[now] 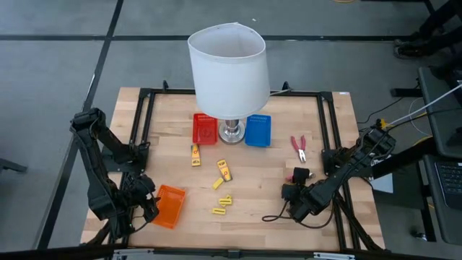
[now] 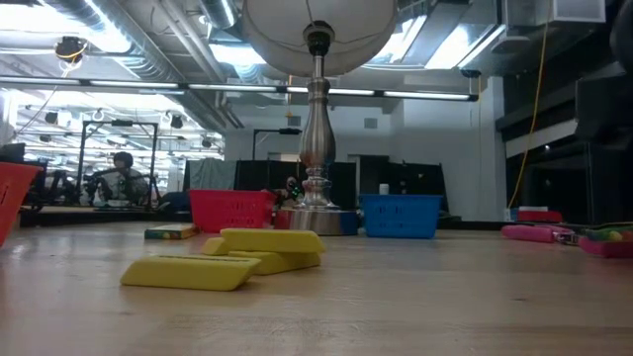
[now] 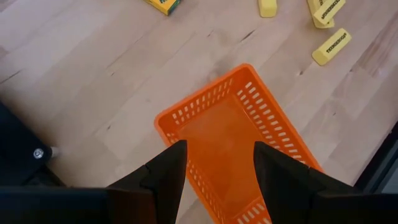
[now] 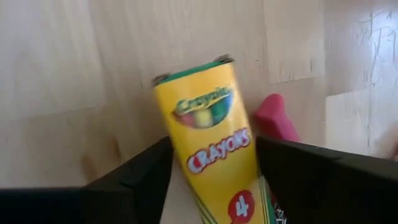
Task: Pick & Place School Supplies
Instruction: Put the yellow crayon box into the orange basket
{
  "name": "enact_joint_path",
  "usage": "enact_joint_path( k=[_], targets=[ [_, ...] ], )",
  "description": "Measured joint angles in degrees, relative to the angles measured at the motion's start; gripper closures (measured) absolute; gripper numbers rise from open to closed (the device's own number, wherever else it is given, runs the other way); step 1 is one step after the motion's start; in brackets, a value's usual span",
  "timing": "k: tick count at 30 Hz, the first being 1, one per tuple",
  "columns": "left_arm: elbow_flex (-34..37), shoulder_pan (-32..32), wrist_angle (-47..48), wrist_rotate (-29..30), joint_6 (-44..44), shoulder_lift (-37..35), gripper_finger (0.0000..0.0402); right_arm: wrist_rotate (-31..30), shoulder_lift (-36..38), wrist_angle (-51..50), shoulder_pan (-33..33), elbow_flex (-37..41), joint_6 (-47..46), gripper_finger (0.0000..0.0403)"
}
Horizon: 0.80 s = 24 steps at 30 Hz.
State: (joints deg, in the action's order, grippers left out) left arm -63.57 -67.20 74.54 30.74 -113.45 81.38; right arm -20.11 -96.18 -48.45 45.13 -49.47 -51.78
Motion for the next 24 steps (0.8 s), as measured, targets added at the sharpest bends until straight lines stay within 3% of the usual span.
enact_joint_path(
  k=[10, 24],
  targets=[
    [0.0, 0.0, 0.02, 0.06, 0.0, 0.0, 0.0219, 4.73, 0.02, -0.5, -3.47, -1.49, 0.03, 0.0284],
    [0.0, 0.0, 0.46, 1.36, 0.04, 0.0, 0.0219, 3.11, 0.04, -0.42, -6.02, -8.41, 2.99, 0.0367]
  ],
)
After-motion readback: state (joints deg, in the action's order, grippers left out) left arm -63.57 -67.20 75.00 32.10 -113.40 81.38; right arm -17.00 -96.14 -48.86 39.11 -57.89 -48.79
